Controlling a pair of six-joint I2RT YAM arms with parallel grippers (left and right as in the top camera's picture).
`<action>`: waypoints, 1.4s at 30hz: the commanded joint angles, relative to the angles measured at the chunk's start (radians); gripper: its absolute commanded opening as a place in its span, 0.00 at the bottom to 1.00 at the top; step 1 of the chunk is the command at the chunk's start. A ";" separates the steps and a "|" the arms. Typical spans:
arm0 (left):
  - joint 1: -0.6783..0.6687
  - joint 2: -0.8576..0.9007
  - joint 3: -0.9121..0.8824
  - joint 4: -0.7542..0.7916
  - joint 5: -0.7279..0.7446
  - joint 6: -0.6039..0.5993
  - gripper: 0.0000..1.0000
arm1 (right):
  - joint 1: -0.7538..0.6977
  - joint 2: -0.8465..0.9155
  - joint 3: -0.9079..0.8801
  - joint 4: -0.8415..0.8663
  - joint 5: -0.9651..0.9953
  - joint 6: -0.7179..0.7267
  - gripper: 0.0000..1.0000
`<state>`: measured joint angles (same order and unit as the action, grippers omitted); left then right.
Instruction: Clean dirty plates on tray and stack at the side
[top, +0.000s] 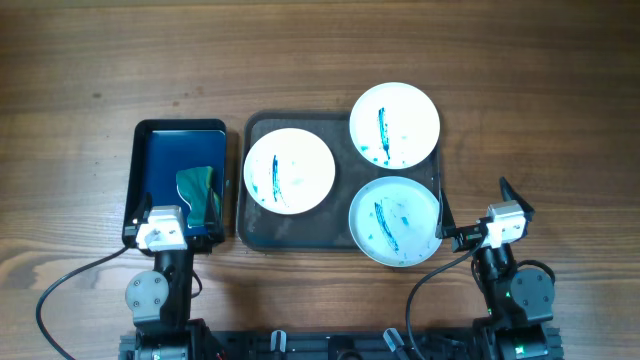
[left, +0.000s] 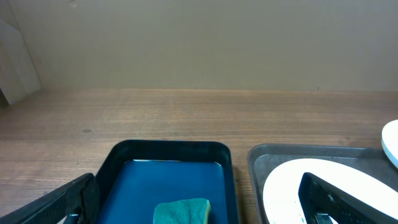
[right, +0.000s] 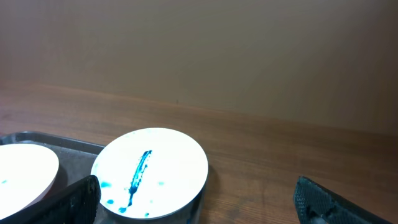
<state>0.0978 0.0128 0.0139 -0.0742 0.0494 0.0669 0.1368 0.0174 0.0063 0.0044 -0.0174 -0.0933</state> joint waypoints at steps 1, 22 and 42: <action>-0.005 -0.007 -0.008 0.000 -0.017 0.015 1.00 | 0.000 -0.013 -0.001 0.002 0.018 0.014 1.00; -0.005 -0.007 -0.008 0.000 -0.013 0.015 1.00 | 0.000 -0.013 -0.001 0.003 0.017 0.015 1.00; -0.004 0.949 0.954 -0.450 0.239 -0.098 1.00 | 0.000 0.595 0.423 -0.064 -0.406 0.177 1.00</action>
<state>0.0978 0.7162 0.7017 -0.3885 0.2859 -0.0246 0.1368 0.4446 0.2562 -0.0235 -0.3199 0.0017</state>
